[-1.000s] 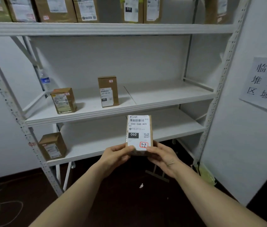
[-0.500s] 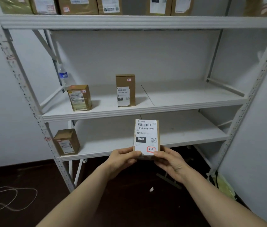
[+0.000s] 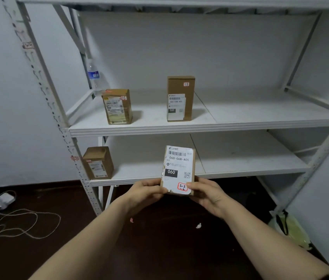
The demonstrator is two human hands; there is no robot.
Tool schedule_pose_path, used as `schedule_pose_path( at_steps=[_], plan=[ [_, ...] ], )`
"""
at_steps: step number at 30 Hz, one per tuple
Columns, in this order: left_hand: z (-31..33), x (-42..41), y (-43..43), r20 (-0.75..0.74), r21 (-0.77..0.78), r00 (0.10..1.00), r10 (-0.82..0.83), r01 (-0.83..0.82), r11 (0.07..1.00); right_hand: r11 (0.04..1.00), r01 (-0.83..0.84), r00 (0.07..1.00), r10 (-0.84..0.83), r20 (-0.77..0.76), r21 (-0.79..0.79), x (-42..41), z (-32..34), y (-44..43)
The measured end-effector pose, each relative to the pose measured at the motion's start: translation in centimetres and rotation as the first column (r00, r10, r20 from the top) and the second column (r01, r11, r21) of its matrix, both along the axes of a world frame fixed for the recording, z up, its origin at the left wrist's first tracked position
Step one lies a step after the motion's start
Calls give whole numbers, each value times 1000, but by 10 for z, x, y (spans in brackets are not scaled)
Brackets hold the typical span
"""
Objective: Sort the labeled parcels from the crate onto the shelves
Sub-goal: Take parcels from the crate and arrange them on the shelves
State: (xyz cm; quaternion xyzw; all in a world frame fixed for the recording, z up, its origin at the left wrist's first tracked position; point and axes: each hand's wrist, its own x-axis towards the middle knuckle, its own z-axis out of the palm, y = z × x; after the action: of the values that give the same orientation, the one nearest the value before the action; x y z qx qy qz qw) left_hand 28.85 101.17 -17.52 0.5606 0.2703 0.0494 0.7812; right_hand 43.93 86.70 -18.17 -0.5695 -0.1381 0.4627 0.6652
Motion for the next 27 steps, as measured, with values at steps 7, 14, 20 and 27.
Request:
schedule_pose_path(
  at_steps=[7,14,20,27],
  plan=[
    [-30,-7,53,-114,155,992,60,-42,987,995,-34,999,37,30,-89,0,-32,58],
    [-58,5,97,-114,190,968,226,-202,961,958,-102,970,155,185,-269,27,-69,127],
    [-95,17,163,-234,257,844,482,-424,868,917,-186,877,317,360,-354,51,-94,218],
    [-162,9,237,-431,532,743,512,-249,809,869,-239,777,439,450,-434,58,-148,325]
  ],
)
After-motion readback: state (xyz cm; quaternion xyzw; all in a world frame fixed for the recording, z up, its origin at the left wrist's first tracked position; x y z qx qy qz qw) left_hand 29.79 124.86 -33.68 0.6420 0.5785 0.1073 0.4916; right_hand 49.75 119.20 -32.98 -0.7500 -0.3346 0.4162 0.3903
